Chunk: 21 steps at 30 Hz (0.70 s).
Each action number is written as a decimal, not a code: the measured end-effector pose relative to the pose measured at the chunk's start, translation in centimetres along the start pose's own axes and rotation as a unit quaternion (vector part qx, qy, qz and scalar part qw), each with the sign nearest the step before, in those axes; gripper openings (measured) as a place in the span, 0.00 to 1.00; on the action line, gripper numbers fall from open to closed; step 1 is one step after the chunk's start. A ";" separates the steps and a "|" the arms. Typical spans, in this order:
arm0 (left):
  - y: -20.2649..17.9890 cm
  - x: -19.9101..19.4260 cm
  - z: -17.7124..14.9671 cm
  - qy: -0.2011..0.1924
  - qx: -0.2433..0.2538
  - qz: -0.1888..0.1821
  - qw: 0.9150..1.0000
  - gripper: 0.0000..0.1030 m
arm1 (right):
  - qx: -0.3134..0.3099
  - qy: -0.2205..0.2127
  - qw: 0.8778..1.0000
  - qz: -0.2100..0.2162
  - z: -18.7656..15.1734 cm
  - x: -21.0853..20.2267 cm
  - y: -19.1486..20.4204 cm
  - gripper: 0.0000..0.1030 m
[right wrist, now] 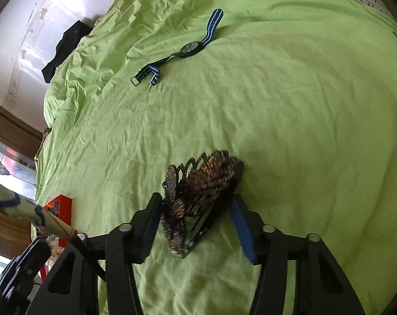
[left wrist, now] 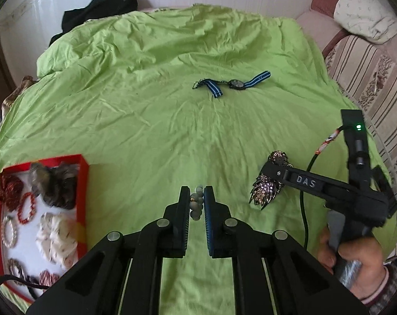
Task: Organize jewelry
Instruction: 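Carry the grey bracelet to the tray with left tool while right carries the hair clip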
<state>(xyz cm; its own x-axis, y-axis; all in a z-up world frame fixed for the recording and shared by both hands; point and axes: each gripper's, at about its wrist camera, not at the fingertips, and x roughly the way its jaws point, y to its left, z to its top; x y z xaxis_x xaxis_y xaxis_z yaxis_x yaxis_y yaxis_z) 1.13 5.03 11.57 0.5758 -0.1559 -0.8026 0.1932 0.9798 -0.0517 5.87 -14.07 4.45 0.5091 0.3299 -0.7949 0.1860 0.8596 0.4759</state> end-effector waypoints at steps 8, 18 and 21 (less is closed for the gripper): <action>1.4 -5.6 -1.8 -0.034 -0.026 0.004 0.999 0.10 | -0.016 -0.023 1.000 -0.001 -1.1 -3.8 0.1 0.49; 5.7 -12.9 -5.0 -0.083 -0.079 -0.029 0.993 0.10 | -0.046 -0.049 0.997 0.023 -4.1 -9.9 2.1 0.49; 7.2 -14.2 -5.9 -0.091 -0.095 -0.024 0.991 0.10 | -0.070 -0.053 0.996 0.035 -5.4 -11.1 3.9 0.49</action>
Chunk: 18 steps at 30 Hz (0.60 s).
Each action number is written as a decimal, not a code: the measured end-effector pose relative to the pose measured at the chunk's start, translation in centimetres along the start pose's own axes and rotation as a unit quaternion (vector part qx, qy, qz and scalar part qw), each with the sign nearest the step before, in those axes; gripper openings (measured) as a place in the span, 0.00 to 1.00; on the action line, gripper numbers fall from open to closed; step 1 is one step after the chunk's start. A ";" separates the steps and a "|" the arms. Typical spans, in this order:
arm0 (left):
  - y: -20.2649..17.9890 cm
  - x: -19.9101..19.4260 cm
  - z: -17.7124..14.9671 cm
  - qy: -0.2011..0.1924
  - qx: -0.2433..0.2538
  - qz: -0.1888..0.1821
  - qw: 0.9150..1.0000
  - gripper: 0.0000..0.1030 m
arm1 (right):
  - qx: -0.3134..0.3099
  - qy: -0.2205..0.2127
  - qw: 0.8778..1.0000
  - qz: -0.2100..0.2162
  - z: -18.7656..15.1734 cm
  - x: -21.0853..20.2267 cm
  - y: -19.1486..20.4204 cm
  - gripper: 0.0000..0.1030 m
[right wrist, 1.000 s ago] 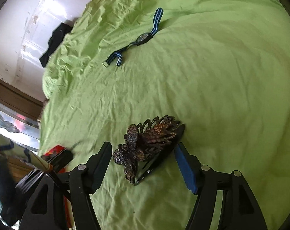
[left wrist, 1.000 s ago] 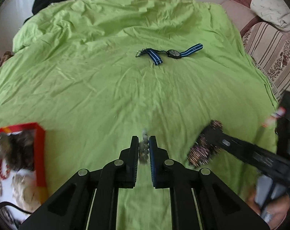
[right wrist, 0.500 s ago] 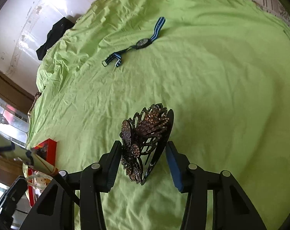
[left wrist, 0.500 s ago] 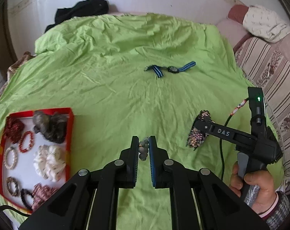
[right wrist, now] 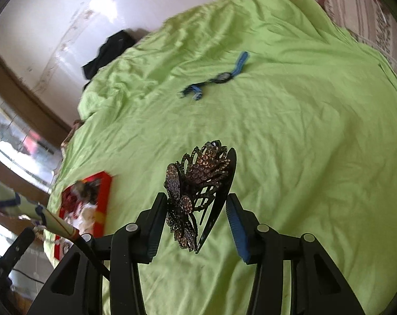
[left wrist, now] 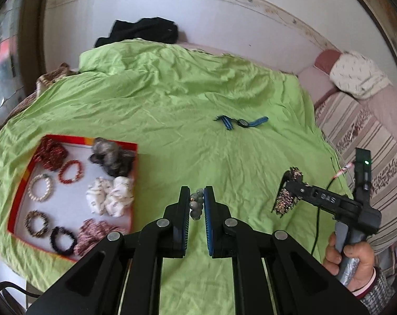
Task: Organize jewelry
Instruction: 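Carry the grey bracelet to the tray with left tool while right carries the hair clip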
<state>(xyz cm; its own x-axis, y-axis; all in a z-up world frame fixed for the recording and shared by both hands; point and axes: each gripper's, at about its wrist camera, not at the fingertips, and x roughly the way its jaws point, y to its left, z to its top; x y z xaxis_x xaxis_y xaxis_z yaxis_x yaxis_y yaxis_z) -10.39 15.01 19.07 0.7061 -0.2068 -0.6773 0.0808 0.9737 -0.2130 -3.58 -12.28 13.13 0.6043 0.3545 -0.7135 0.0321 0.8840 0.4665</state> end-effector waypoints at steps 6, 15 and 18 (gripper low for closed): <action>2.8 -2.6 -0.8 -0.021 -0.022 0.032 0.999 0.10 | -0.038 0.002 0.999 0.024 -1.3 -1.0 3.5 0.49; 5.6 -5.1 -1.7 -0.047 -0.025 0.110 0.992 0.10 | -0.091 0.014 0.994 0.058 -3.1 -1.5 9.3 0.49; 6.9 -5.3 -2.0 -0.047 -0.027 0.139 0.989 0.10 | -0.105 0.020 0.992 0.065 -3.4 -1.3 11.3 0.49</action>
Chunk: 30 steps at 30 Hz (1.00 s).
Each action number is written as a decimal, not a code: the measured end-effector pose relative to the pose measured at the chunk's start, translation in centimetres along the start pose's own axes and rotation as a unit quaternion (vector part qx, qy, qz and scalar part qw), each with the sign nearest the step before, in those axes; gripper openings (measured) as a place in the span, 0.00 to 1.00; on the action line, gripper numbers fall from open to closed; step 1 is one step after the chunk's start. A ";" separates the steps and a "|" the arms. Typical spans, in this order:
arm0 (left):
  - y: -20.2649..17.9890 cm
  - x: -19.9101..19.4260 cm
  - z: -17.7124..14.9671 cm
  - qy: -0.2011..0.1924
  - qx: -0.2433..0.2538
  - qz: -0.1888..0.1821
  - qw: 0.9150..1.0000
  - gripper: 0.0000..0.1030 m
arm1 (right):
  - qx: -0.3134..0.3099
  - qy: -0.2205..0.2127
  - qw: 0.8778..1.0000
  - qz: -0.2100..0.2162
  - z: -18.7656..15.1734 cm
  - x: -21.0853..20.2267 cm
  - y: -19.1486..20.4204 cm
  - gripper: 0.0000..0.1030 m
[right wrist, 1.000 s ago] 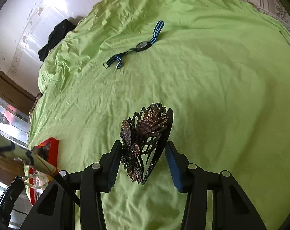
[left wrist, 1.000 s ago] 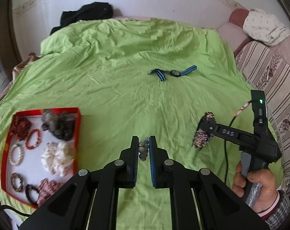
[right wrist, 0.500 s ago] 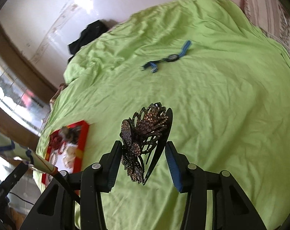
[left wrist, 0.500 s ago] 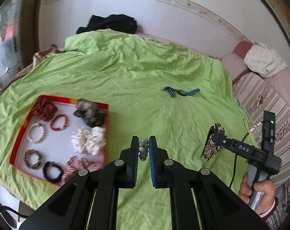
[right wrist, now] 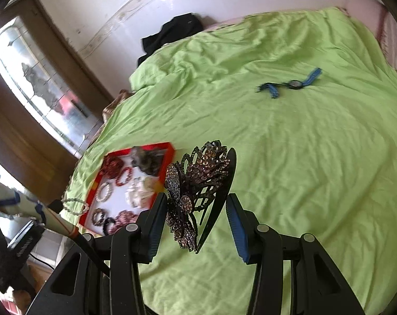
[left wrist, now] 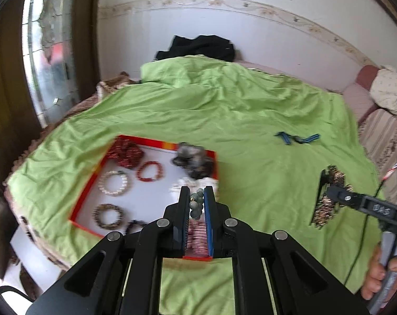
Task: Organize jewelry
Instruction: 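Carry the grey bracelet to the tray with left tool while right carries the hair clip, then lower and release the grey bracelet with left tool while right releases the hair clip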
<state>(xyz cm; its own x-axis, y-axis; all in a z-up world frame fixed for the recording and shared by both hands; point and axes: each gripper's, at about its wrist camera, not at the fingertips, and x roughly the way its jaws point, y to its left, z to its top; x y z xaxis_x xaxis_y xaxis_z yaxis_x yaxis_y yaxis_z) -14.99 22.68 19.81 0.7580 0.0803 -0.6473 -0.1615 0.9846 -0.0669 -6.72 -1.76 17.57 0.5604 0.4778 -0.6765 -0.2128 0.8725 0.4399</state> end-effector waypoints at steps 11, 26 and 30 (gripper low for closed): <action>6.6 1.0 -0.9 0.005 -0.042 0.036 0.998 0.10 | -0.060 0.037 0.997 0.023 0.8 4.0 7.5 0.49; 16.0 3.8 -0.9 0.032 -0.096 0.053 0.993 0.10 | -0.116 0.087 0.989 0.038 0.3 10.7 14.3 0.49; 17.7 4.8 0.1 0.039 -0.114 0.039 0.992 0.10 | -0.116 0.097 0.988 0.042 0.8 12.5 14.7 0.49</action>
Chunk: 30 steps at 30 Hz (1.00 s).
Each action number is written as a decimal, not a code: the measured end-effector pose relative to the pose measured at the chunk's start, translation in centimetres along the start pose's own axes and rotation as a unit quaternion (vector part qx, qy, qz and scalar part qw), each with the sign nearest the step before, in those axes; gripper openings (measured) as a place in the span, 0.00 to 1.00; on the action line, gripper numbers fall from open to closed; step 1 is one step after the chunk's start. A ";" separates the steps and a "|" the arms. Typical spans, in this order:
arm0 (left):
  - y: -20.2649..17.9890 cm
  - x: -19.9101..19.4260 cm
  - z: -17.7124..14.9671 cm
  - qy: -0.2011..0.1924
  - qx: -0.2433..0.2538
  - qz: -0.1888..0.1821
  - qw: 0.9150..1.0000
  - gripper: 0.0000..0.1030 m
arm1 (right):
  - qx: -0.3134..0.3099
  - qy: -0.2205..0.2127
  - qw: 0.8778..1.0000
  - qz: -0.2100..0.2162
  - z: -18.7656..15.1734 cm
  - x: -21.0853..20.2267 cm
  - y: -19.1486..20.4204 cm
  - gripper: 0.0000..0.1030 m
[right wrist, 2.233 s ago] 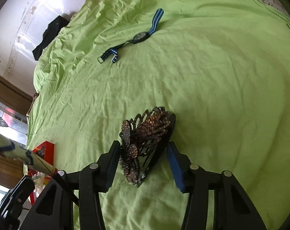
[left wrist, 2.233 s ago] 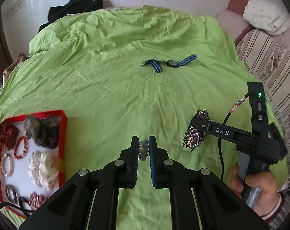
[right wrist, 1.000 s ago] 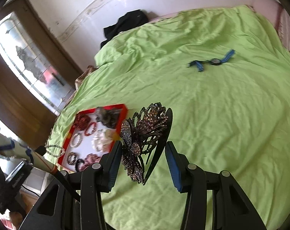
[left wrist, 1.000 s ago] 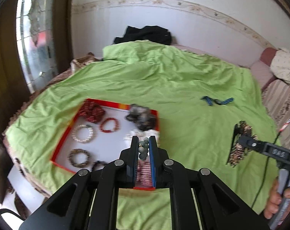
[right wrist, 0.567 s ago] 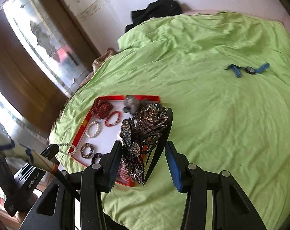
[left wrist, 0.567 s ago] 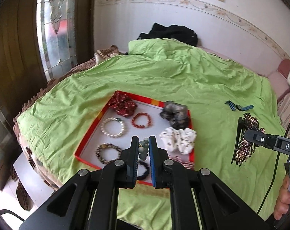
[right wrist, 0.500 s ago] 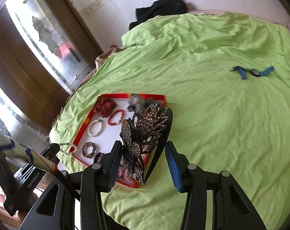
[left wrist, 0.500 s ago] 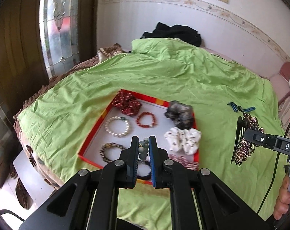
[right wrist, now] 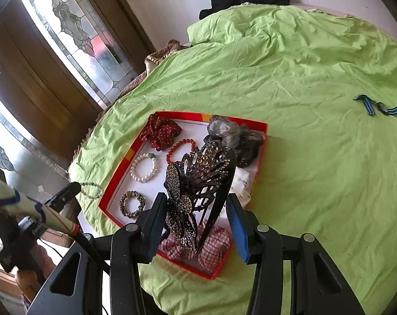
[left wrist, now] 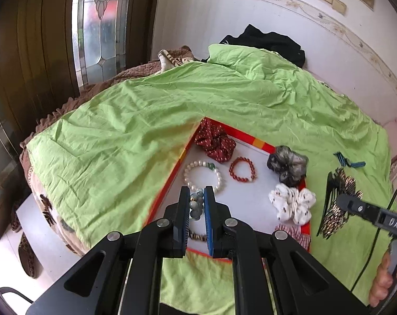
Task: Organize jewelry
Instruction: 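Lower and release the grey bracelet with left tool while right releases the hair clip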
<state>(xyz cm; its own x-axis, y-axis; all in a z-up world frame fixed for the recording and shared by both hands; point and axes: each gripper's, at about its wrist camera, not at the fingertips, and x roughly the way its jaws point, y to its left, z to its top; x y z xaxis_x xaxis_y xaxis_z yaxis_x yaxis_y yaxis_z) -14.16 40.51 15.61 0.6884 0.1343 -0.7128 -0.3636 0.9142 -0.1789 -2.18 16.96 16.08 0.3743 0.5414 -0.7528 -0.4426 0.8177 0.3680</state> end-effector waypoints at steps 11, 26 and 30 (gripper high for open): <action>-2.7 5.4 2.6 0.044 -0.002 -0.091 0.995 0.10 | 0.022 0.017 0.998 0.048 2.8 4.6 -0.6 0.49; -2.5 12.0 -1.9 0.125 -0.023 -0.152 0.980 0.10 | 0.039 0.068 0.996 0.041 3.4 12.2 -1.0 0.49; -2.6 12.1 -2.6 0.131 -0.017 -0.153 0.979 0.10 | 0.031 0.071 0.996 0.035 3.3 12.8 -0.7 0.49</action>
<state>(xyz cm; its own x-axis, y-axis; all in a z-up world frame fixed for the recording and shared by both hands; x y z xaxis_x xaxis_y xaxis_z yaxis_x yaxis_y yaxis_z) -6.52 38.81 5.64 0.5849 -0.2507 -0.7714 -0.1897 0.8824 -0.4306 5.65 24.01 7.97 0.2232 0.5681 -0.7921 -0.4114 0.7916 0.4519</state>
